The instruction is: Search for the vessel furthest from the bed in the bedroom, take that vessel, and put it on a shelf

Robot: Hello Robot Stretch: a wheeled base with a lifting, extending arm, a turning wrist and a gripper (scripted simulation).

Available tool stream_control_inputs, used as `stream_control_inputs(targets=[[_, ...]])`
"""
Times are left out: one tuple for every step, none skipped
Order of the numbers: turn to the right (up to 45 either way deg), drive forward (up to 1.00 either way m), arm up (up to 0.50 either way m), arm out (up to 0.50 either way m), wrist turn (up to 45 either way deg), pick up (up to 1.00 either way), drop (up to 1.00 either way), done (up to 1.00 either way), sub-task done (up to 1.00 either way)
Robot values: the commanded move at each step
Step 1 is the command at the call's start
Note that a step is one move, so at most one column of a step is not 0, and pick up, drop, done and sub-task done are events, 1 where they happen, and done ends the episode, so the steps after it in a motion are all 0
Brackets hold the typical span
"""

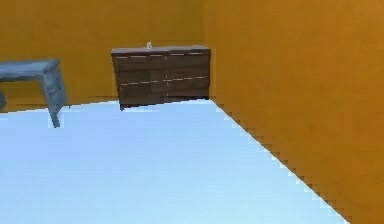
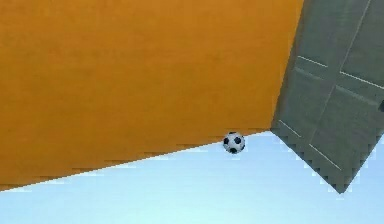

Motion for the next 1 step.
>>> stream_control_inputs(targets=[[0.0,0.35,0.0,0.0,0.0,0.0,0.0,0.0,0.0]])
